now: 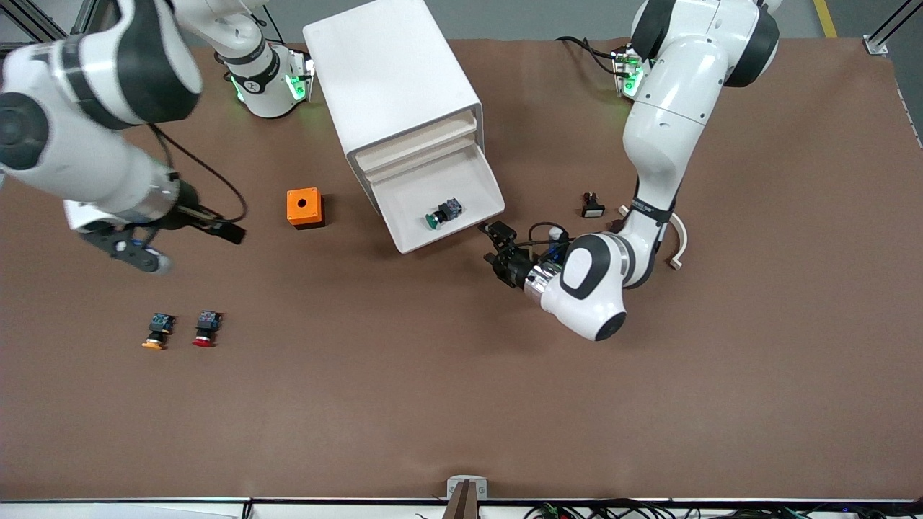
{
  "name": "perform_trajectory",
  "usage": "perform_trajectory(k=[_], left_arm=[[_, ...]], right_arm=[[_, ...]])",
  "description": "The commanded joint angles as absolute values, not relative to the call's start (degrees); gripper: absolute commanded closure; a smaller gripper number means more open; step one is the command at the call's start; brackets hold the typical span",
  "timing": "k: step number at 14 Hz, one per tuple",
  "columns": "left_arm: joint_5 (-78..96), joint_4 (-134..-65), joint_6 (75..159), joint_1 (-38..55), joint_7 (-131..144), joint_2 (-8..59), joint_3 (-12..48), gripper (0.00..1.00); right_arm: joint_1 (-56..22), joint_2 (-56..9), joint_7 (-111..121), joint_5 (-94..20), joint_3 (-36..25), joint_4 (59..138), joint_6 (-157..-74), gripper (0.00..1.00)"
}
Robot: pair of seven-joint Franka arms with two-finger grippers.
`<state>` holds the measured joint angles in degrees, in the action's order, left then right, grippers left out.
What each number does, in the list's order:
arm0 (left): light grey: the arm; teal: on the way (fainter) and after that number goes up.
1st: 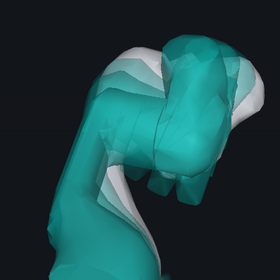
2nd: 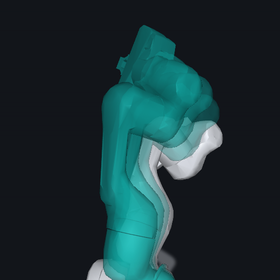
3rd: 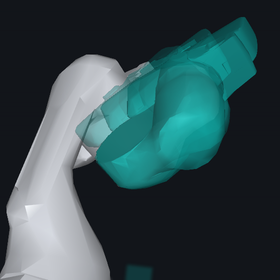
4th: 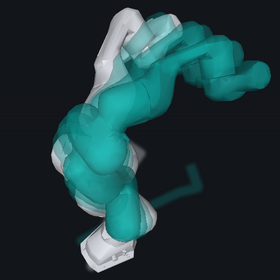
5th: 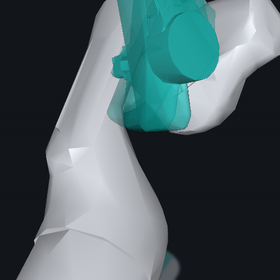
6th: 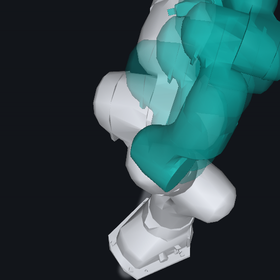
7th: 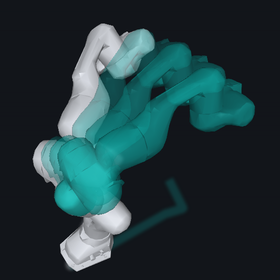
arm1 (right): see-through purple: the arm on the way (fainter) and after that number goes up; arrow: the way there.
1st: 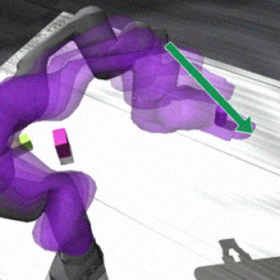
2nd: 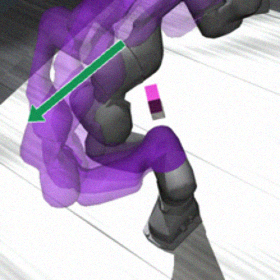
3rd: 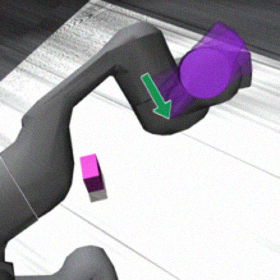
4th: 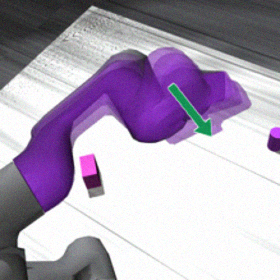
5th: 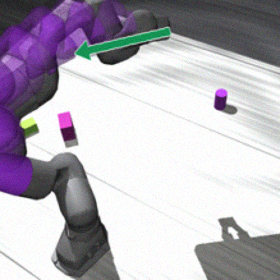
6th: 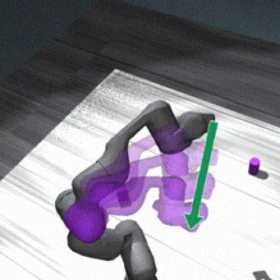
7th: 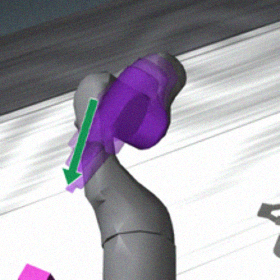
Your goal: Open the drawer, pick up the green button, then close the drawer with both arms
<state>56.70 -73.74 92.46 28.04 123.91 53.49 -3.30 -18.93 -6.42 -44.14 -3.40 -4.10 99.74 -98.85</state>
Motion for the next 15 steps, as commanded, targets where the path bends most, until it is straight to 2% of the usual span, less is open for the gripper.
perform_trajectory(k=[1,4,8,15], left_arm=[[56.8,-71.5,91.5,28.2,123.1,52.3,-8.4,0.01],[56.7,-71.1,91.1,28.1,117.4,49.8,-15.4,0.01],[52.1,-70.9,91.0,28.0,107.7,46.6,-21.3,0.01],[24.1,-71.3,89.5,29.4,91.4,36.5,-22.1,0.01]], right_arm=[[-28.4,-3.1,-60.8,-4.0,-4.7,111.0,-110.1,0.00],[-37.6,-5.3,-75.5,-4.0,-4.7,112.7,-117.9,0.00],[-45.7,-10.5,-87.8,-3.8,-4.8,112.6,-124.9,0.00],[-50.7,-19.1,-98.2,-2.8,-4.9,109.3,-129.1,0.00]])
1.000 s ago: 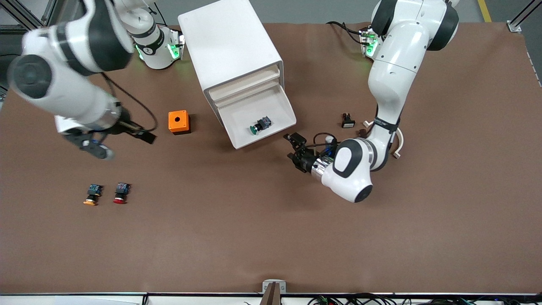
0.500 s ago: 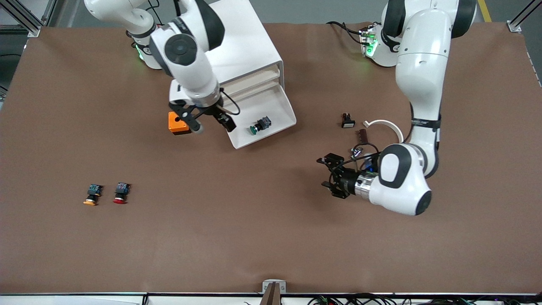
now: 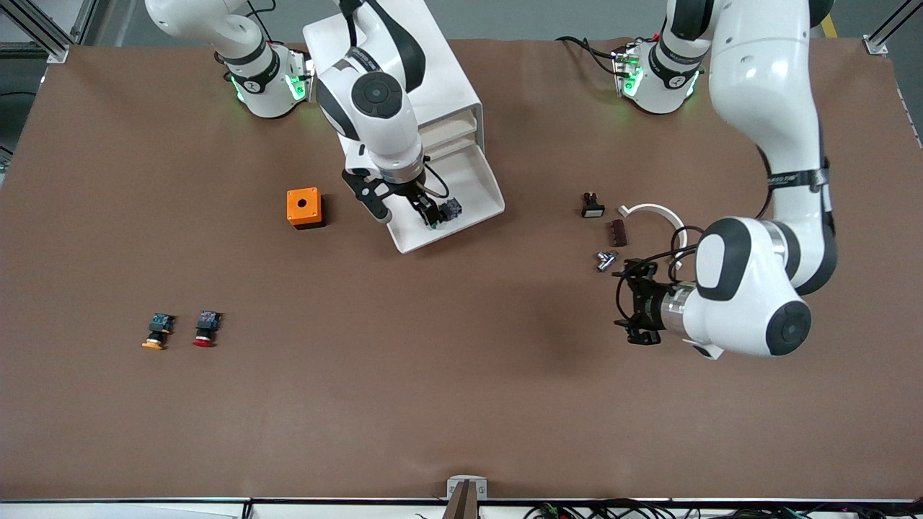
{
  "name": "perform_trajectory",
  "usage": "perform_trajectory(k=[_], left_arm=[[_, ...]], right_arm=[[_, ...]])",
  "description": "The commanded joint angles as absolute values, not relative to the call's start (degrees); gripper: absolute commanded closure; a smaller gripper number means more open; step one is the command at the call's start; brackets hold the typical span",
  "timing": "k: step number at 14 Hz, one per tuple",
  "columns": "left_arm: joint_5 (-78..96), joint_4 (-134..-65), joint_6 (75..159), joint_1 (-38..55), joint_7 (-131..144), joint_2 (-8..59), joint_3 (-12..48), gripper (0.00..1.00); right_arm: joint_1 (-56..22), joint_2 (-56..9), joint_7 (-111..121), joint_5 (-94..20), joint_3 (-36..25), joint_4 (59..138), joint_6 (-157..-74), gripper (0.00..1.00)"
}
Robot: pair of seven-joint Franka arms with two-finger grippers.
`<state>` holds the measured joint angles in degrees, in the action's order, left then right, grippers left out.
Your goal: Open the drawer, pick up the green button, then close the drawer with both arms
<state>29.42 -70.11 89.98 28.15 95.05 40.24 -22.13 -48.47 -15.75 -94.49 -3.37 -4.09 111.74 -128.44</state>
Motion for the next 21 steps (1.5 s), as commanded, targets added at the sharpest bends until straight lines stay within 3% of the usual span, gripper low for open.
perform_trajectory(k=[1,4,11,17,21], left_arm=[[23.6,-71.3,89.5,29.2,91.1,35.3,-22.2,0.01],[19.9,-71.3,88.9,28.6,81.3,31.5,-22.3,0.01],[16.3,-72.2,87.9,28.0,53.5,29.3,-22.4,0.01],[16.2,-72.2,87.5,30.0,43.1,30.9,-22.1,0.01],[16.2,-72.3,86.5,30.7,41.6,31.3,-22.0,0.01]], right_arm=[[-51.1,-20.4,-99.2,-2.8,-4.9,108.4,-129.3,0.00],[-52.2,-23.6,-101.8,-2.8,-4.9,105.7,-129.3,0.00],[-53.7,-27.6,-105.5,-1.7,-4.8,103.3,-129.3,0.01],[-54.8,-27.9,-105.7,-1.8,-4.8,102.8,-129.1,0.15],[-55.1,-27.9,-105.2,-1.7,-4.8,102.9,-129.0,0.17]])
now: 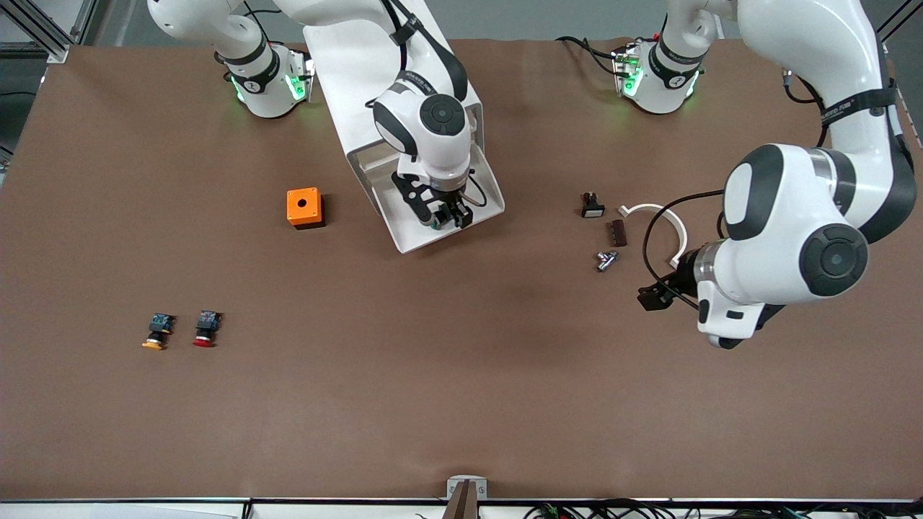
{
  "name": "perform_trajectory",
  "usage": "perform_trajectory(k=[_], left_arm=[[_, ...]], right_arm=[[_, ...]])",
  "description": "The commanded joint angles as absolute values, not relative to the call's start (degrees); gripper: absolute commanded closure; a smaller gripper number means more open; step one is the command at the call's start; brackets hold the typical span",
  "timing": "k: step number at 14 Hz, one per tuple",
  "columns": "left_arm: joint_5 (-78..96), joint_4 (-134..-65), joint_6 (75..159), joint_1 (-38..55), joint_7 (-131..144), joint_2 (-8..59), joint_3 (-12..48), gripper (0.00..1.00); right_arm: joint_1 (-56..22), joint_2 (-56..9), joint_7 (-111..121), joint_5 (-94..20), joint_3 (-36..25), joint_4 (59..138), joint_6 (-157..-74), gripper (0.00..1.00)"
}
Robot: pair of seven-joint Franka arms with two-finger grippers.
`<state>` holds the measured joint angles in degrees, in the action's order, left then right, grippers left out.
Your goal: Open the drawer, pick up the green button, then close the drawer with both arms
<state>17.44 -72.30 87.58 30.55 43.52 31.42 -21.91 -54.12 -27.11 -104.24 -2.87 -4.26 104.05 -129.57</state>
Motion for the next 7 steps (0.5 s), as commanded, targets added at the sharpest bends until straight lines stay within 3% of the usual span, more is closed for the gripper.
perform_trajectory(k=[1,3,4,7], left_arm=[[16.2,-72.3,86.5,31.1,41.0,31.4,-21.9,0.01],[17.0,-72.1,86.6,31.3,41.1,33.3,-21.7,0.01],[17.4,-72.1,86.7,31.4,40.8,34.1,-21.6,0.01],[17.3,-72.2,87.6,31.4,40.7,34.8,-20.2,0.01]], right_arm=[[-55.0,-28.1,-105.2,-1.6,-4.8,102.9,-129.0,0.18],[-55.1,-28.4,-105.2,-1.5,-4.8,102.9,-129.0,0.26],[-55.0,-28.4,-104.9,-1.5,-4.8,102.9,-129.0,0.34],[-54.9,-28.3,-104.7,-1.6,-4.8,102.8,-128.8,0.73]])
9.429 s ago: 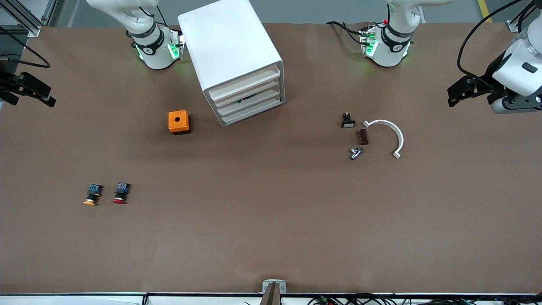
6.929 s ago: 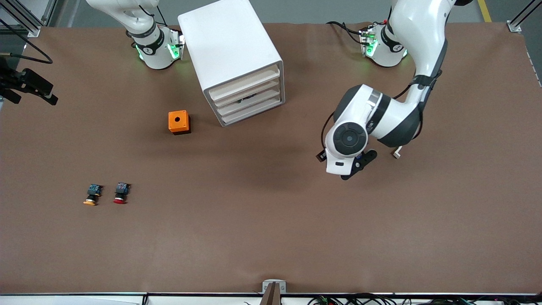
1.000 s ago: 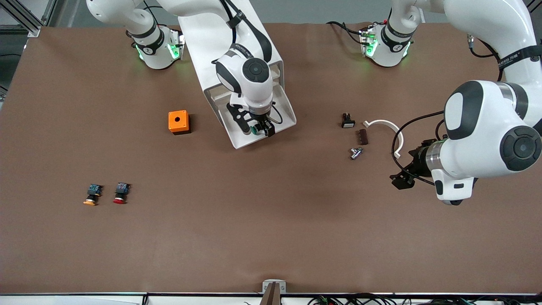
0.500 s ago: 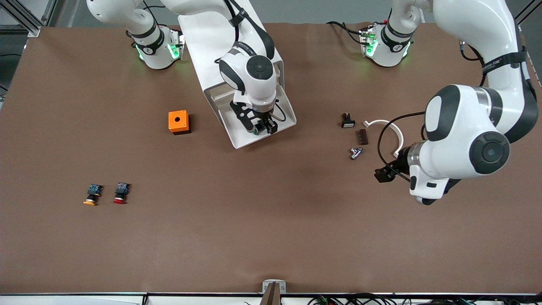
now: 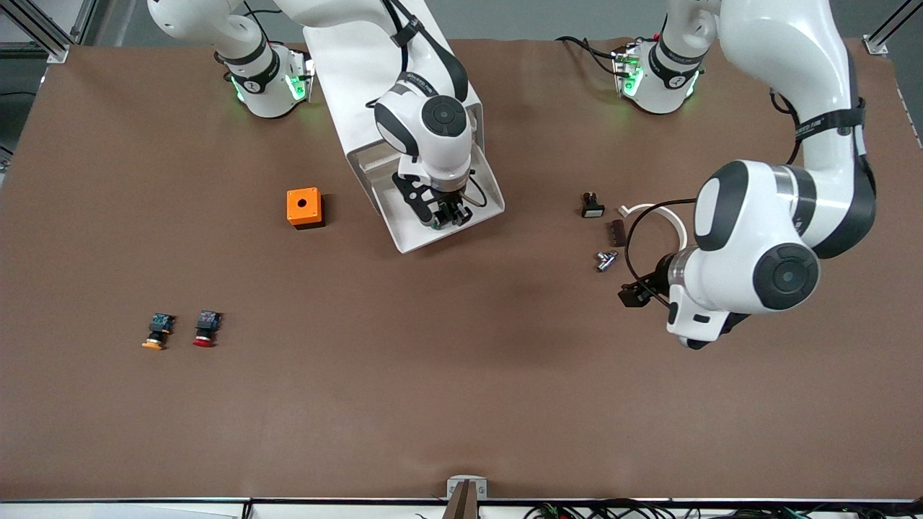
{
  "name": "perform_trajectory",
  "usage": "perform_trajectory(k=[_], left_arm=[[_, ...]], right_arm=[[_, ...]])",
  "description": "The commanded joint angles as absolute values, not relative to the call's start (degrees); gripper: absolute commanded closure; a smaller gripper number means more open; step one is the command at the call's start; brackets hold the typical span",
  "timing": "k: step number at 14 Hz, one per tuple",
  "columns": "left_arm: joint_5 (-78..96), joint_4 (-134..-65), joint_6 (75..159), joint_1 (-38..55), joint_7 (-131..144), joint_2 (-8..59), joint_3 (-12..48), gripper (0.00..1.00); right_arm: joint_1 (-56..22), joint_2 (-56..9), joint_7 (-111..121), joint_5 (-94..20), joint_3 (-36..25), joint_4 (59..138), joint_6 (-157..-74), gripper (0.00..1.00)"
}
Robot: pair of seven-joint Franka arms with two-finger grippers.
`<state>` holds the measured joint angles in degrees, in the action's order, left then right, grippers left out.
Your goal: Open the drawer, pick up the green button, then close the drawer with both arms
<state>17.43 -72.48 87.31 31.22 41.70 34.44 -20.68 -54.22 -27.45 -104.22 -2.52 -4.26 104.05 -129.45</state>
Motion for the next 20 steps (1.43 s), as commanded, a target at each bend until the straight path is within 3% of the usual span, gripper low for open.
perform_trajectory(k=[1,2,3,8,10,14,17,20], left_arm=[[17.1,-72.2,87.7,31.5,40.7,35.5,-19.5,0.01],[17.2,-72.2,87.8,31.5,40.6,35.9,-18.8,0.01],[17.3,-72.2,88.1,31.5,40.6,36.5,-18.2,0.01],[18.0,-72.9,97.7,31.4,40.6,38.2,-13.4,0.01],[17.4,-73.0,99.9,31.5,40.3,39.3,-10.9,0.01],[17.3,-75.8,108.3,31.9,38.2,40.3,-5.5,0.00],[17.5,-77.1,116.3,36.0,40.0,43.3,-4.8,0.00],[17.9,-77.1,119.0,39.4,44.3,46.0,-4.7,0.00]], right_arm=[[-54.9,-28.3,-104.6,-1.6,-4.8,102.8,-128.7,0.86],[-54.9,-28.3,-104.7,-1.7,-4.8,102.5,-128.7,0.97],[-54.5,-28.3,-104.9,-1.9,-4.8,101.3,-128.3,0.99],[-50.2,-28.3,-99.2,-2.7,-4.8,89.2,-113.1,1.00],[-46.9,-28.2,-93.6,-2.9,-4.8,86.7,-111.0,1.00],[-39.0,-28.2,-72.0,-2.9,-5.0,87.4,-115.2,1.00],[-32.7,-28.3,-56.6,-3.0,-4.9,89.3,-118.6,1.00],[-26.0,-28.1,-41.9,-3.0,-4.9,98.1,-127.3,0.99]])
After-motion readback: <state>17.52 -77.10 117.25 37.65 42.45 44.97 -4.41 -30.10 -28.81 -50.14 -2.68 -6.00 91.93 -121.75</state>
